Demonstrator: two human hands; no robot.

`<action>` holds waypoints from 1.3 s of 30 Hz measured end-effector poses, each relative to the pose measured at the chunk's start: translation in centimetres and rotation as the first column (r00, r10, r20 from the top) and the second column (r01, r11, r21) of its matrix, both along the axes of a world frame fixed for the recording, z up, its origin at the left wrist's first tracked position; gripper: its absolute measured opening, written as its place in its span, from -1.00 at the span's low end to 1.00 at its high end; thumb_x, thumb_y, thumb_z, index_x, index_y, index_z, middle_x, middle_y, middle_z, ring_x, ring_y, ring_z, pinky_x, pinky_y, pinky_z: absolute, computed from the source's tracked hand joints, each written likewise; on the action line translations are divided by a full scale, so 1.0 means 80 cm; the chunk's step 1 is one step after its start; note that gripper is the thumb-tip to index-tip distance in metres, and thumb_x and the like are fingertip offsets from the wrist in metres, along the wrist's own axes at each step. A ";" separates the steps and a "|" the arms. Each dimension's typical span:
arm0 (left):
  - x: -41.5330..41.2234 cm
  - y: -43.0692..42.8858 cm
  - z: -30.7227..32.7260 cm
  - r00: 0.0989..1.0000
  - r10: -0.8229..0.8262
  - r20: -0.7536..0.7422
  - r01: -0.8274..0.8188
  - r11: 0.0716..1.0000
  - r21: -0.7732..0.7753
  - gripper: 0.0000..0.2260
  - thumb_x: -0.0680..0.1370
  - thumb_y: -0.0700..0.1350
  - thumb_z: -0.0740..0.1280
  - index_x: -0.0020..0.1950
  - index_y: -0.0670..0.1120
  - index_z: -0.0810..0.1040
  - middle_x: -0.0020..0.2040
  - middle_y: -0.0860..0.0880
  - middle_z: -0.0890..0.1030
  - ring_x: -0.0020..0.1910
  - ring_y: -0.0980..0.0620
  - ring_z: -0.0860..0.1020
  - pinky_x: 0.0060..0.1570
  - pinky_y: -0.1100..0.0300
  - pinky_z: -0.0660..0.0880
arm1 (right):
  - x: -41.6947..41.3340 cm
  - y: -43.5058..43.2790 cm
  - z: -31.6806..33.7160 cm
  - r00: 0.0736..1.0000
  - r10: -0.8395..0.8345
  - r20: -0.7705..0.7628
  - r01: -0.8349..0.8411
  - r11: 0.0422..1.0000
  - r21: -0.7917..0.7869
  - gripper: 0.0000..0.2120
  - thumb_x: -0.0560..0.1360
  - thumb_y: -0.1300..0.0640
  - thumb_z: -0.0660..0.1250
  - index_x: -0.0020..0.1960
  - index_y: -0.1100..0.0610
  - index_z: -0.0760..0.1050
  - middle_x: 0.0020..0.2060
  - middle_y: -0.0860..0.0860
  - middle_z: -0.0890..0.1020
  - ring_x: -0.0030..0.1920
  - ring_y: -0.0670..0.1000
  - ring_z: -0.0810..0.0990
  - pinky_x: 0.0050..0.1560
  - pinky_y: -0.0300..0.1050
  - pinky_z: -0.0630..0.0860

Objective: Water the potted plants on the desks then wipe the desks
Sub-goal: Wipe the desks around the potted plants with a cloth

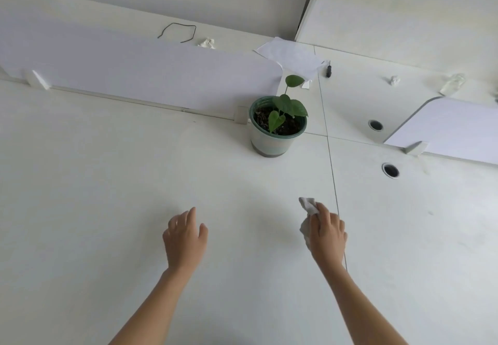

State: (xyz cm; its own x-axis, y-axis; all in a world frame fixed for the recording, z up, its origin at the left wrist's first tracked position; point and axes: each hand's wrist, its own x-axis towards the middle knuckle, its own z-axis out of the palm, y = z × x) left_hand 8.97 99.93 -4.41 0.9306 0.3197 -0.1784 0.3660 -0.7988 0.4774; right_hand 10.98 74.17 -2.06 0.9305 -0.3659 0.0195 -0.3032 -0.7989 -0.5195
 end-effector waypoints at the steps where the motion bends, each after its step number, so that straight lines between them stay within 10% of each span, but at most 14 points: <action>1: 0.011 0.002 -0.005 0.999 -0.030 -0.026 0.031 0.999 0.029 -0.61 0.43 -0.14 0.24 0.20 -0.28 0.50 0.12 -0.29 0.60 0.17 -0.37 0.48 0.00 -0.23 0.45 | 0.021 -0.004 0.001 1.000 0.017 -0.003 -0.018 0.999 -0.044 -0.48 0.44 -0.03 -0.07 0.31 0.04 0.40 0.15 0.14 0.51 0.17 0.19 0.39 0.11 0.02 0.27; 7: 0.070 0.025 -0.038 0.985 -0.061 -0.160 0.090 0.980 0.178 -0.47 0.40 0.03 0.09 0.21 -0.26 0.52 0.19 -0.39 0.53 0.14 -0.44 0.49 -0.01 -0.33 0.44 | 0.144 -0.025 -0.019 0.992 -0.029 -0.120 0.014 0.992 -0.128 -0.61 0.57 0.11 0.08 0.39 -0.05 0.31 0.37 0.17 0.33 0.39 0.18 0.22 0.29 0.06 0.21; 17: 0.087 0.026 -0.063 0.989 0.005 -0.146 0.032 0.967 0.252 -0.47 0.43 0.05 0.07 0.24 -0.23 0.49 0.27 -0.36 0.47 0.23 -0.38 0.46 0.15 -0.22 0.36 | 0.147 0.063 -0.072 0.896 0.148 -0.418 -0.219 0.967 -0.127 -0.46 0.53 -0.13 -0.22 0.50 -0.11 -0.12 0.53 0.12 -0.14 0.52 0.08 -0.22 0.46 0.07 -0.24; 22: 0.088 0.026 -0.068 0.995 0.035 -0.092 -0.006 0.955 0.298 -0.49 0.42 0.04 0.09 0.24 -0.22 0.48 0.27 -0.35 0.48 0.22 -0.36 0.47 0.17 -0.17 0.32 | 0.147 0.129 -0.070 0.715 0.613 -0.336 -0.694 0.680 -0.236 -0.43 0.47 -0.09 -0.04 0.37 0.13 0.37 0.37 0.11 0.43 0.37 0.08 0.41 0.34 0.06 0.27; 24: 0.088 0.027 -0.071 0.997 0.037 -0.075 -0.010 0.946 0.324 -0.49 0.42 0.04 0.10 0.24 -0.21 0.48 0.27 -0.35 0.49 0.21 -0.36 0.48 0.18 -0.14 0.23 | 0.185 0.137 -0.066 0.650 0.667 -0.364 -0.755 0.622 -0.209 -0.38 0.50 -0.09 -0.15 0.47 0.16 0.15 0.48 0.13 0.21 0.49 0.08 0.17 0.44 0.00 -0.02; 29: 0.089 0.028 -0.076 0.999 0.037 -0.008 -0.031 0.934 0.357 -0.50 0.41 0.05 0.10 0.27 -0.16 0.40 0.26 -0.34 0.50 0.23 -0.31 0.45 0.18 -0.12 0.19 | 0.231 0.198 -0.064 0.811 0.413 -0.414 -0.477 0.877 -0.060 -0.44 0.59 -0.05 -0.10 0.52 0.12 -0.15 0.53 0.13 -0.11 0.52 0.08 -0.17 0.47 0.00 -0.26; 36: 0.089 0.028 -0.073 0.998 0.047 -0.050 -0.029 0.948 0.316 -0.49 0.41 0.05 0.09 0.25 -0.19 0.46 0.27 -0.33 0.49 0.25 -0.29 0.42 0.19 -0.11 0.19 | 0.169 0.141 -0.071 0.496 0.775 -0.391 -0.868 0.443 -0.225 -0.52 0.56 -0.18 -0.13 0.33 -0.14 0.38 0.35 0.12 0.45 0.35 0.10 0.42 0.29 0.13 0.35; 39: 0.089 0.028 -0.070 0.996 0.040 -0.079 -0.015 0.955 0.295 -0.49 0.41 0.04 0.09 0.24 -0.20 0.47 0.26 -0.33 0.49 0.22 -0.33 0.48 0.18 -0.11 0.19 | 0.186 0.056 -0.069 0.655 0.610 -0.446 -0.739 0.639 -0.213 -0.51 0.57 -0.14 -0.08 0.49 -0.10 0.07 0.53 0.04 0.00 0.53 0.02 -0.05 0.48 0.08 -0.07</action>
State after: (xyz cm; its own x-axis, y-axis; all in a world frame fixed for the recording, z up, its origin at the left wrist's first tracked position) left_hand 16.09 102.18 -9.97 0.9067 0.3947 -0.1488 0.4179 -0.8884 0.1898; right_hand 25.87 78.66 -7.56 0.8831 0.3428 -0.3202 0.3115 -0.9389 -0.1462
